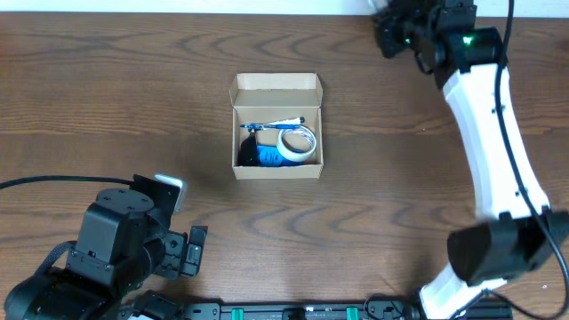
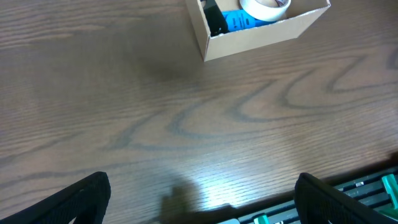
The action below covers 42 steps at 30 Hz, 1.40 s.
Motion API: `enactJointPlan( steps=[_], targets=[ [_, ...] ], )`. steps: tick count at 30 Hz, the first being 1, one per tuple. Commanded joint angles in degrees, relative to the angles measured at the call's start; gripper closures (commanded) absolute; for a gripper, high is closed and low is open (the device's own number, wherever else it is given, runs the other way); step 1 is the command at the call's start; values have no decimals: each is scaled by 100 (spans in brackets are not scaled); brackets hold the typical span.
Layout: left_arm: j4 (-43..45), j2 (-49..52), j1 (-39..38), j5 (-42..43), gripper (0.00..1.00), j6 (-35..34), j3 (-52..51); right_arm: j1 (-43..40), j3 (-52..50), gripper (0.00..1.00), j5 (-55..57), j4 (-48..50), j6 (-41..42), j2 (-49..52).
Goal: Pack container
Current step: 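Carry the Sharpie left and lower it into the box, then release the Sharpie and lift the right gripper out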
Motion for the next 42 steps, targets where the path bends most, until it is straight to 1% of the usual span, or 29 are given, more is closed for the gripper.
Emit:
enactJointPlan(
  steps=[1,4,7,10,12,16,22,25,28,30,32,33,36,37,38,42],
  targets=[
    [-4,-4,17,-2,5,39,79,507,-22,99,-389,-315,-887,-74],
    [-7,-4,17,-2,5,39,79,931,-26,99,-595,-907,-1646,-74],
    [-7,-4,17,-2,5,39,79,1279,-33,99,-898,-1707,-2439,81],
    [-4,-4,17,-2,5,39,79,1528,-42,99,-962,-2208,-2966,319],
    [-7,-4,17,-2,5,39,79,1665,-44,99,-962,-2358,-3198,529],
    [-7,-4,17,-2,5,39,79,1818,-46,99,-850,-2387,-3381,1010],
    [-4,-4,17,-2,5,39,79,1888,-46,99,-595,-2326,-3383,1751],
    [-4,-4,17,-2,5,39,79,1891,-46,99,-570,-2271,-3383,1980],
    [-7,-4,17,-2,5,39,79,1891,-46,98,-568,-2234,-3383,2004],
    [-7,-4,17,-2,5,39,79,1893,-46,92,-573,-2190,-3381,2004],
    [-7,-4,17,-2,5,39,79,1891,-46,78,-573,-2186,-3379,2004],
    [-4,-4,17,-2,5,39,79,1891,-46,66,-573,-2192,-3377,2004],
    [-4,-4,17,-2,5,39,79,1891,-46,57,-573,-2201,-3314,2004],
    [-7,-4,17,-2,5,39,79,1891,-46,47,-573,-2201,-3311,2004],
    [-7,-4,17,-2,5,39,79,1891,-46,45,-579,-2208,-3311,2002],
    [-4,-4,17,-2,5,39,79,1904,-44,46,-579,-2214,-2942,1934]
  ],
)
